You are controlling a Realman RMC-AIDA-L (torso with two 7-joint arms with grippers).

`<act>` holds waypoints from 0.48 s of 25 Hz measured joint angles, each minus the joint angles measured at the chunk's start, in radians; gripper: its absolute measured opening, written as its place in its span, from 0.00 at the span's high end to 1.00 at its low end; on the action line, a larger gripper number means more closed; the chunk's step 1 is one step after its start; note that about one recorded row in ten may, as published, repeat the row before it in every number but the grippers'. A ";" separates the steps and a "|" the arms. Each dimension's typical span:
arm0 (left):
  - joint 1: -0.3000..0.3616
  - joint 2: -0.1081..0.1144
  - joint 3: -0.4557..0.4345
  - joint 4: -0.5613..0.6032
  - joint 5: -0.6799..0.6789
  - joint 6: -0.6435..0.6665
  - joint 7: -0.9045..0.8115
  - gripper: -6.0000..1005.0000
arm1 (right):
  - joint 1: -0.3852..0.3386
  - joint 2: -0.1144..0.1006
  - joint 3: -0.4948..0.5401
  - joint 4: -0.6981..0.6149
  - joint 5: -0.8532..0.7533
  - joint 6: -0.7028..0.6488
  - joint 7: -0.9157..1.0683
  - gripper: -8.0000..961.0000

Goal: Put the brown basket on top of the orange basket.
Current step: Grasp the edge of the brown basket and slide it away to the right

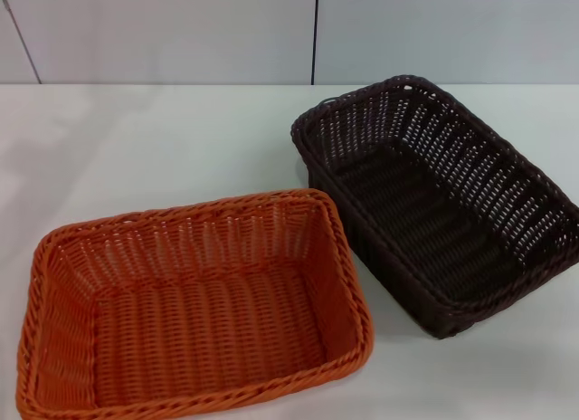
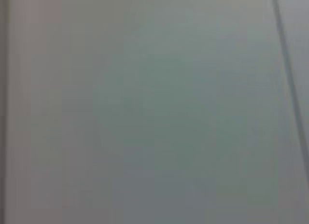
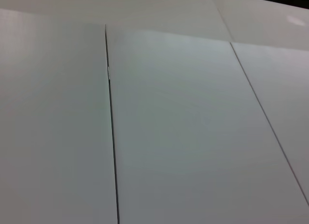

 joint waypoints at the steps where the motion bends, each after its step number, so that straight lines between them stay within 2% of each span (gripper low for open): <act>1: 0.009 0.000 0.001 0.017 -0.040 0.011 0.034 0.28 | 0.000 0.000 0.000 0.000 0.000 0.000 0.000 0.26; 5: 0.019 0.000 -0.007 0.042 -0.091 0.017 0.079 0.28 | 0.003 -0.002 -0.001 0.001 -0.001 0.000 0.000 0.26; 6: 0.044 -0.001 -0.026 0.101 -0.202 0.019 0.207 0.28 | 0.003 -0.002 -0.004 0.001 -0.005 0.001 0.000 0.26; 7: 0.056 -0.001 -0.034 0.125 -0.248 0.017 0.264 0.28 | 0.003 -0.002 -0.005 0.000 -0.013 0.003 0.000 0.26; 9: 0.062 -0.001 -0.039 0.138 -0.272 0.016 0.300 0.28 | -0.001 -0.002 -0.005 -0.005 -0.029 0.011 -0.005 0.26; 12: 0.082 -0.002 -0.123 0.218 -0.345 0.013 0.453 0.28 | -0.025 0.001 -0.003 -0.060 -0.072 0.070 -0.047 0.26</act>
